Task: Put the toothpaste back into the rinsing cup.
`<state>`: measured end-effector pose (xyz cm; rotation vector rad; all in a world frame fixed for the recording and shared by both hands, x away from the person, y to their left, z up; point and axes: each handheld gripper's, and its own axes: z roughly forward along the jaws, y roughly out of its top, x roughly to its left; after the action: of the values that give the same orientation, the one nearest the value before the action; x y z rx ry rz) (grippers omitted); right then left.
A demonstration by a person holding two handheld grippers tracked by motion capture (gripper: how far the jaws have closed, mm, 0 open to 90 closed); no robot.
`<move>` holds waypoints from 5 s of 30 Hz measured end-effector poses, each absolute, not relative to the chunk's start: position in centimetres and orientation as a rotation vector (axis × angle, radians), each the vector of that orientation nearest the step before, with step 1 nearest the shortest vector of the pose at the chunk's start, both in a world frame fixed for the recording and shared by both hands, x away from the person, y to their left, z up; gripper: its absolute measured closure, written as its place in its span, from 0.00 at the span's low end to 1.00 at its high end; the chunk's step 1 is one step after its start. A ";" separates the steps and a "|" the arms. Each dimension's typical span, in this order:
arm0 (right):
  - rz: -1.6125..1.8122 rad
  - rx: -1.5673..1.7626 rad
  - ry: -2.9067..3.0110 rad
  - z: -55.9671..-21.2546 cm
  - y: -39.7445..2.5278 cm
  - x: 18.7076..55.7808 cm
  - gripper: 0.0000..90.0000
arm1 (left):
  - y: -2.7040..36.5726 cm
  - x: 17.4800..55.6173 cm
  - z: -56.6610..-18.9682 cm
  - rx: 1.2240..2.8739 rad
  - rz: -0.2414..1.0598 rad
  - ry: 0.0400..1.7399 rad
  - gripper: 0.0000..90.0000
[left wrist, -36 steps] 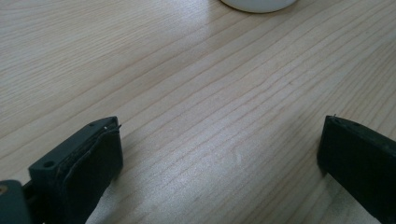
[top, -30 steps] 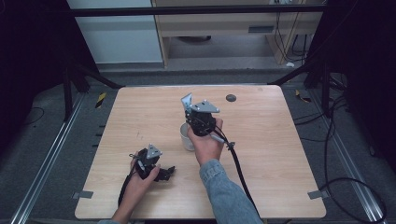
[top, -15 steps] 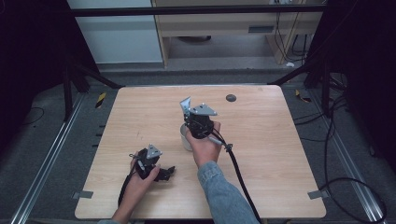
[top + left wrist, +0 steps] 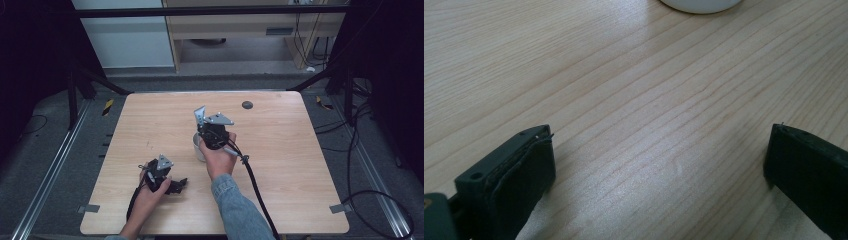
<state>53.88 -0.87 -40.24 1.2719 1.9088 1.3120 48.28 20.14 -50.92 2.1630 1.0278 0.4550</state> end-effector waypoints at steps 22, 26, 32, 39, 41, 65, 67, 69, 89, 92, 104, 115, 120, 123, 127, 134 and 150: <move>1.323 1.302 1.925 -40.9 -0.6 54.1 0.88 | 20.1 48.3 -50.9 2.162 0.453 1.029 0.00; 1.325 1.311 1.925 -41.0 -0.7 54.2 0.88 | 20.1 48.3 -50.9 2.162 0.454 1.029 0.00; 1.317 1.316 1.931 -41.1 -0.8 54.3 0.88 | 20.1 48.3 -50.9 2.162 0.454 1.029 0.00; 1.326 1.342 1.927 -41.5 -1.0 54.4 0.88 | 20.1 48.3 -50.9 2.161 0.454 1.029 0.00; 1.327 1.340 1.929 -41.5 -1.0 54.4 0.88 | 20.1 48.3 -50.9 2.162 0.454 1.029 0.00; 1.336 1.358 1.949 -41.4 -1.8 55.0 0.87 | 20.1 48.3 -50.9 2.161 0.454 1.029 0.00; 1.341 1.371 1.950 -41.4 -2.1 55.1 0.87 | 20.1 48.3 -50.9 2.161 0.454 1.029 0.00; 1.341 1.369 1.952 -41.4 -2.2 55.2 0.87 | 20.1 48.3 -50.9 2.161 0.453 1.029 0.00; 1.329 1.378 1.960 -41.5 -2.6 55.3 0.84 | 20.1 48.3 -50.9 2.163 0.453 1.028 0.00; 1.327 1.381 1.961 -41.6 -2.7 55.3 0.83 | 20.1 48.3 -50.9 2.164 0.453 1.028 0.00; 1.316 1.389 1.960 -41.6 -3.1 55.3 0.81 | 20.2 48.3 -50.9 2.166 0.453 1.026 0.00; 1.261 1.355 1.971 -41.6 -3.2 55.1 0.76 | 20.2 48.3 -50.9 2.166 0.453 1.026 0.00; 1.250 1.359 1.976 -41.7 -3.3 55.1 0.73 | 20.2 48.3 -50.9 2.166 0.453 1.026 0.00; 1.250 1.365 1.979 -41.7 -3.3 55.1 0.72 | 20.1 48.3 -50.9 2.166 0.453 1.026 0.00; 1.247 1.361 1.989 -41.7 -3.3 55.0 0.69 | 20.2 48.3 -50.9 2.166 0.453 1.026 0.00; 1.240 1.355 2.003 -41.9 -3.2 54.9 0.69 | 20.1 48.3 -50.9 2.166 0.453 1.026 0.00; 1.213 1.292 2.013 -41.1 -3.3 54.0 0.61 | 20.1 48.3 -50.9 2.166 0.453 1.026 0.00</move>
<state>54.00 -3.35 -41.14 1.2922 2.0129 1.2132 48.34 20.14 -50.91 2.1659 1.0259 0.4534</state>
